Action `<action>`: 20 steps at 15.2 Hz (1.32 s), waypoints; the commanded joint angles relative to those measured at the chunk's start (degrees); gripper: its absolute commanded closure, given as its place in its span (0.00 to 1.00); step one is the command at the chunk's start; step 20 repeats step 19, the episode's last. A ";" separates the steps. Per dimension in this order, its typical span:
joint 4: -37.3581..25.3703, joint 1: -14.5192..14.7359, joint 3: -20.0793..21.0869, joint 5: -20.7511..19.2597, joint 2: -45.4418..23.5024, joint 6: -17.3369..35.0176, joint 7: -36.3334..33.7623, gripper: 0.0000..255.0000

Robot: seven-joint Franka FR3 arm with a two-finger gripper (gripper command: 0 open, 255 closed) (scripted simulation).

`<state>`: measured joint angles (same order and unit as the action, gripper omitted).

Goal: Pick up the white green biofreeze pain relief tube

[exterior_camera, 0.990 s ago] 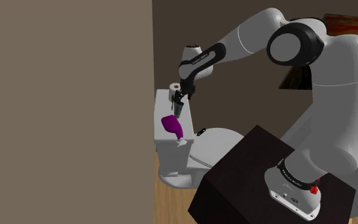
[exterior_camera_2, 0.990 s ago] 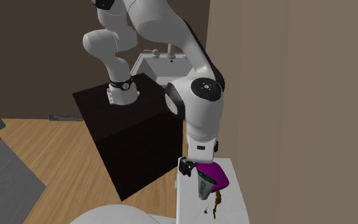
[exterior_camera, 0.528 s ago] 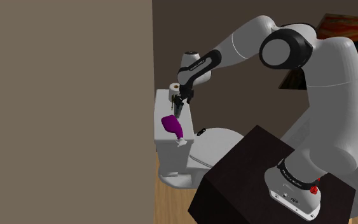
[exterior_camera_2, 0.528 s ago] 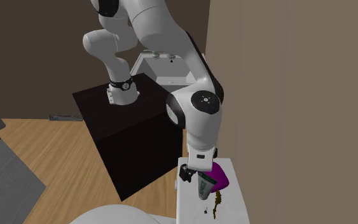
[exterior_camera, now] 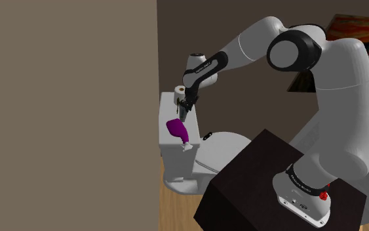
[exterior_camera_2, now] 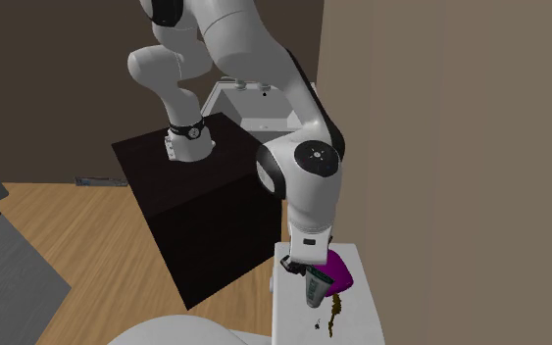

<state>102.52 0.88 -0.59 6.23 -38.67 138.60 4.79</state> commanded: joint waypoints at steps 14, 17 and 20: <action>0.76 0.24 -0.33 -0.48 6.76 -6.06 -0.71 1.00; 0.66 0.28 -0.40 -0.61 8.30 -7.70 -0.87 1.00; 0.63 0.28 -0.41 -0.62 8.36 -7.79 -0.88 1.00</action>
